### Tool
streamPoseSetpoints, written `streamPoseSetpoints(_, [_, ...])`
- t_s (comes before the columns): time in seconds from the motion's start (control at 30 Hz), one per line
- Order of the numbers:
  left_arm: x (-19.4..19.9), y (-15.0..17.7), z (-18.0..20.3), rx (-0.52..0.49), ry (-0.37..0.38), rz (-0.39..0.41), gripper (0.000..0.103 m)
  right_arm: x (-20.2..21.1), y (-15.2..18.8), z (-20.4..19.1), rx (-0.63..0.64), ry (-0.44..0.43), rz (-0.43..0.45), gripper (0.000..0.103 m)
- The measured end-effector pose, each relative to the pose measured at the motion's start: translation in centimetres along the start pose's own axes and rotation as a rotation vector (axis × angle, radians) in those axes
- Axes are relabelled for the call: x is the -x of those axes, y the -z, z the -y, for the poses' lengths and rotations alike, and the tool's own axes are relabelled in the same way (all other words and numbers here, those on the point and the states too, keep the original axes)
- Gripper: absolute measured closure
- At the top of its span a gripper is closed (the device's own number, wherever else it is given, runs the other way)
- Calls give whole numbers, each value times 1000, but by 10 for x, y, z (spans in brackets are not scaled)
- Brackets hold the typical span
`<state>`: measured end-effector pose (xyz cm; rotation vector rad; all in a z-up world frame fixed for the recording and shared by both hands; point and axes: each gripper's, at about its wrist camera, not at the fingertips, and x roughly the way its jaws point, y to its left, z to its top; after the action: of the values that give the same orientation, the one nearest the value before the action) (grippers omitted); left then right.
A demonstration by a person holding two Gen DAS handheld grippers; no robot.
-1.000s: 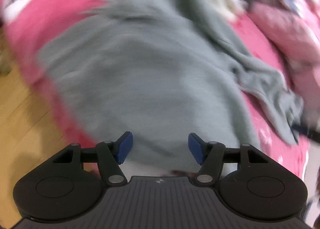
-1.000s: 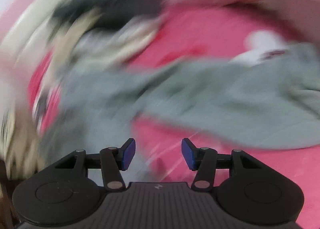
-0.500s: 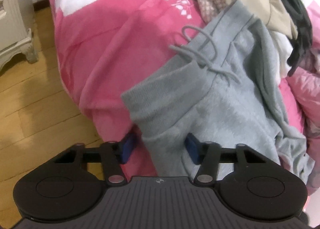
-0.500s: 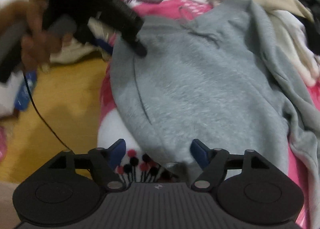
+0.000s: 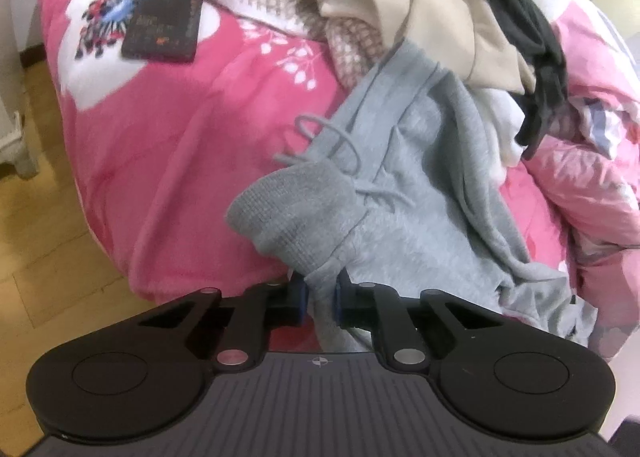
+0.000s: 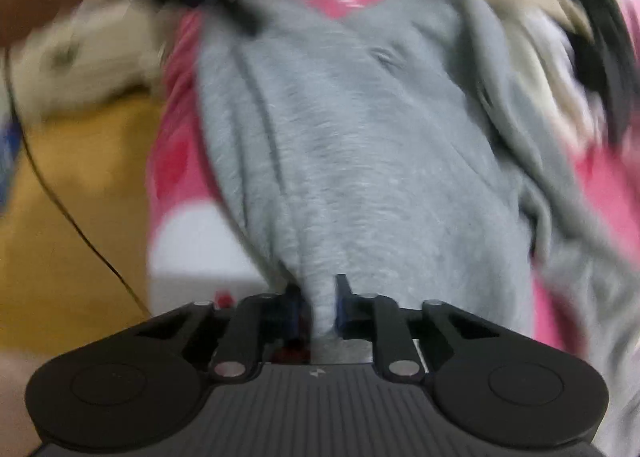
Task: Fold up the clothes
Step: 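Grasp the sweatshirt hem with both grippers and lift it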
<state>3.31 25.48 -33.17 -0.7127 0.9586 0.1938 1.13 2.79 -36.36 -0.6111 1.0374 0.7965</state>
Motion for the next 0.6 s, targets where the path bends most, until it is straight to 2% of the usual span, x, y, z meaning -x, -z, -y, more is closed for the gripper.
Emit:
streamPoseSetpoints(0.1, [8,-15,-7,-22,9,2,93,23,-19,17,-183,-113,-9,92])
streamPoseSetpoints(0.2, [9,-27,-18,-42,11,-2,93,25,-30,5,-180,-161,-10,92])
streamPoseSetpoints(0.27, [-3,-28,-28,-39,4,-46,93,2,-30,0,-181,-164,-57,91])
streamPoseSetpoints(0.37, [-24,-21,-44,-13,7,-117,91,-24,-27,8,-215,-187,-126,85])
streamPoseSetpoints(0.43, [-23,-16,-46,-26,24,-110,89,-17,-30,24,-231,-230,-119,81])
streamPoseSetpoints(0.53, [-20,-12,-46,-28,41,-117,85,19,-38,61,-270,-345,-51,61])
streamPoseSetpoints(0.6, [-19,-11,-48,-17,49,-129,81,41,-47,89,-294,-382,44,42])
